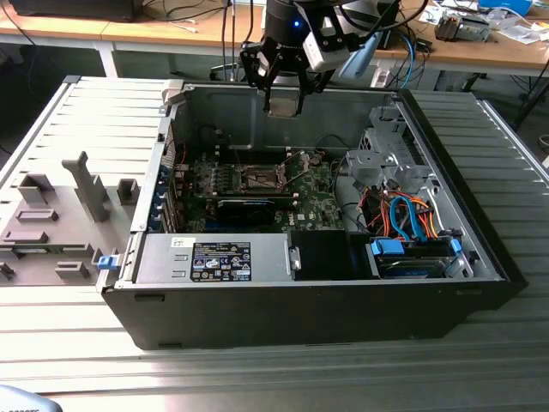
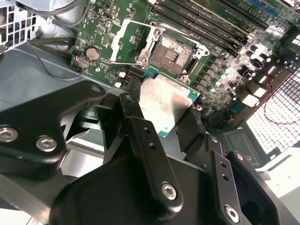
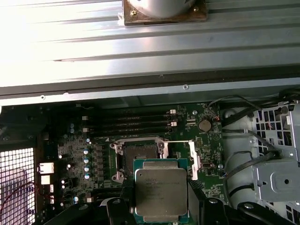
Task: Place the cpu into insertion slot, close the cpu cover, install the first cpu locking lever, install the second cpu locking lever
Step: 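Place the cpu into insertion slot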
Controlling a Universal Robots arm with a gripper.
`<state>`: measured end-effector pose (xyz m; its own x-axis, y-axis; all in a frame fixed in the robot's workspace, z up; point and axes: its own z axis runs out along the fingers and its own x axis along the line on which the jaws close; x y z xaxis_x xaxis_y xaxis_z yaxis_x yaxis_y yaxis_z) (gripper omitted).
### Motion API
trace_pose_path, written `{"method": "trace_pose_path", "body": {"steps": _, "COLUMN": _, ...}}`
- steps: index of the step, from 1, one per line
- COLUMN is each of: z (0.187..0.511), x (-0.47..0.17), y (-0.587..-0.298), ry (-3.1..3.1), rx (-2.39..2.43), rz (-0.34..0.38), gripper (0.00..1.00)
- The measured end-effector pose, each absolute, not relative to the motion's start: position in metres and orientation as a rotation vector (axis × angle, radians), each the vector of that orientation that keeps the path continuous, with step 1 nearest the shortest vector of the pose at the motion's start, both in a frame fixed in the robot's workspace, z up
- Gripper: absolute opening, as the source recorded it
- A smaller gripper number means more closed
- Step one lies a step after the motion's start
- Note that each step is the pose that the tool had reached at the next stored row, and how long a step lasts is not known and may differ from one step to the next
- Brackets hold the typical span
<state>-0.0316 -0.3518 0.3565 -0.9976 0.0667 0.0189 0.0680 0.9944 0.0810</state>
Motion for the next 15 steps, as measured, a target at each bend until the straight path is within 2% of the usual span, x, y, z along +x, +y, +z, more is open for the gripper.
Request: {"method": "trace_pose_path", "body": {"steps": 15, "z": 0.3562, "x": -0.0316, "y": -0.3518, "ry": -3.121, "rx": -0.119, "rz": -0.125, "gripper": 0.55}}
